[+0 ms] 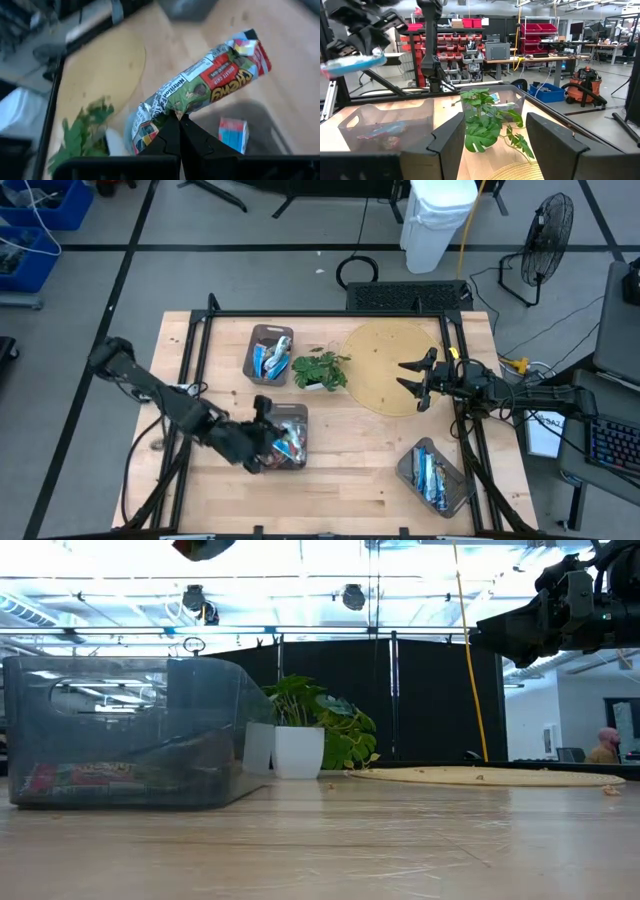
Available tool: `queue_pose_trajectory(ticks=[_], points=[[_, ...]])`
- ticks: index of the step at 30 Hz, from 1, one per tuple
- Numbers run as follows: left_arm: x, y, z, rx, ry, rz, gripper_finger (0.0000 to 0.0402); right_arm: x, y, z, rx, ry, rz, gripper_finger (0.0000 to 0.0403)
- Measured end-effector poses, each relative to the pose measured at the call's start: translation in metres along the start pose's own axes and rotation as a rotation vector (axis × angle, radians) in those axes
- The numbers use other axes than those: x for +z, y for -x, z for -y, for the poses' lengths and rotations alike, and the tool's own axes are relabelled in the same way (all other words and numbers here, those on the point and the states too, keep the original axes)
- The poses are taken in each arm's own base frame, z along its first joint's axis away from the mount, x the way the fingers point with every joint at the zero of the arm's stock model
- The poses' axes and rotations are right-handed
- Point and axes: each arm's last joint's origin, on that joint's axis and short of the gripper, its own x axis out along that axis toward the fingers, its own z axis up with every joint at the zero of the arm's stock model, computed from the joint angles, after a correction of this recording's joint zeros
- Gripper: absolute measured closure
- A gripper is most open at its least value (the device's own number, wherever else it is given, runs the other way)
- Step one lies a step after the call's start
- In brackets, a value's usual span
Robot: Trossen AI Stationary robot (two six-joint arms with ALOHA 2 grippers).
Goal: Pick and place Granola Bars by type
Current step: Put the red granola bar into the bottom left black bin
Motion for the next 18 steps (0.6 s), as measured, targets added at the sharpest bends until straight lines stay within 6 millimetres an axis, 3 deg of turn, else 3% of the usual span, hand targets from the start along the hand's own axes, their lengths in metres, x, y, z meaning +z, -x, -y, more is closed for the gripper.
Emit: queue_pose_trajectory(ticks=[11,18], points=[[-0.043,0.059,-0.033,0.029,0.130,0.647,0.0401,0.000,0.000,0.000,0.000,0.000,0.000,0.0202],[-0.090,0.059,-0.040,0.121,0.277,0.772,0.0401,0.000,0.000,0.000,0.000,0.000,0.000,0.0202]])
